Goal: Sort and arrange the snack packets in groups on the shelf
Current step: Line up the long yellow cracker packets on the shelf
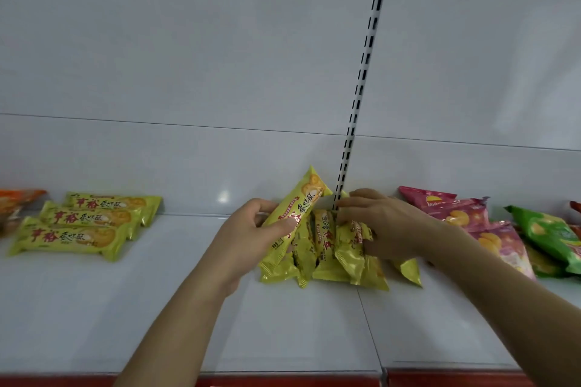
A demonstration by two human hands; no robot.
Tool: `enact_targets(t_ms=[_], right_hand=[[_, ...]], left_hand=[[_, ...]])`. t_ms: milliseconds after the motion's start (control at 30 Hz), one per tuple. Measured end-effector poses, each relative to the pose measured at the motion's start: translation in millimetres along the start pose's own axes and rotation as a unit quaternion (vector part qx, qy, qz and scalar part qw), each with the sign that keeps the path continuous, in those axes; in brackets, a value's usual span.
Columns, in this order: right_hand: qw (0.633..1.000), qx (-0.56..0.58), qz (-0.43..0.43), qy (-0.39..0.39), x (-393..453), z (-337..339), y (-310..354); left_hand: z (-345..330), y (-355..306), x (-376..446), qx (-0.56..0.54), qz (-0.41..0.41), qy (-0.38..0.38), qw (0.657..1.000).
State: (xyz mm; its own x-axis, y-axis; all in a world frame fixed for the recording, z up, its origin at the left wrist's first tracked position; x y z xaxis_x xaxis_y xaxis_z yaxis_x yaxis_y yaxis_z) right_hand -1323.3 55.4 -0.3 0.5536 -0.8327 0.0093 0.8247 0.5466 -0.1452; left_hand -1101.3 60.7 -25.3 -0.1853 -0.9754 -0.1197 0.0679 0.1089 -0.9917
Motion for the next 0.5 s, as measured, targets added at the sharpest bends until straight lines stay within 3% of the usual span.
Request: enact_targets(t_ms=[167,333,400,500], right_hand=[[0.996,0.021,-0.003,-0.084,-3.5,14.0,-2.4],[0.956,0.084,0.030,-0.280,-21.0,49.8,9.2],[0.947,0.086,0.055,-0.304,-21.3,60.3,27.1],[0.953,0.102,0.069,-0.276,-16.1,57.7,48.8]], left_hand=[[5.4,-0.9,-3.1,0.057,-0.011,-0.014,0.998],[13.7,-2.7,-5.5,0.034,-0.028,-0.053,0.998],[8.8,-4.2,-4.0,0.026,-0.028,-0.021,0.999],[-4.4,-9.8,-6.8,0.007,-0.040,0.041,0.998]])
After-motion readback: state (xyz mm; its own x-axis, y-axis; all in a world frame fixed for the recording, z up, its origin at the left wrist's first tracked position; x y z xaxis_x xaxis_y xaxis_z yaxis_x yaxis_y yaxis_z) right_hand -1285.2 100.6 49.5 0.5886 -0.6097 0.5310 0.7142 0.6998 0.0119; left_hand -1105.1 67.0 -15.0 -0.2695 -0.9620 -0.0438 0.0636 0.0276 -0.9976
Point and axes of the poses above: each hand's wrist, its own x-axis towards the middle knuckle, its own z-axis out of the back of the hand, y = z × x, the point moved 7 cm from there along x, towards the middle knuckle, and after that the axes turned 7 degrees about z, right-handed, at the moved point
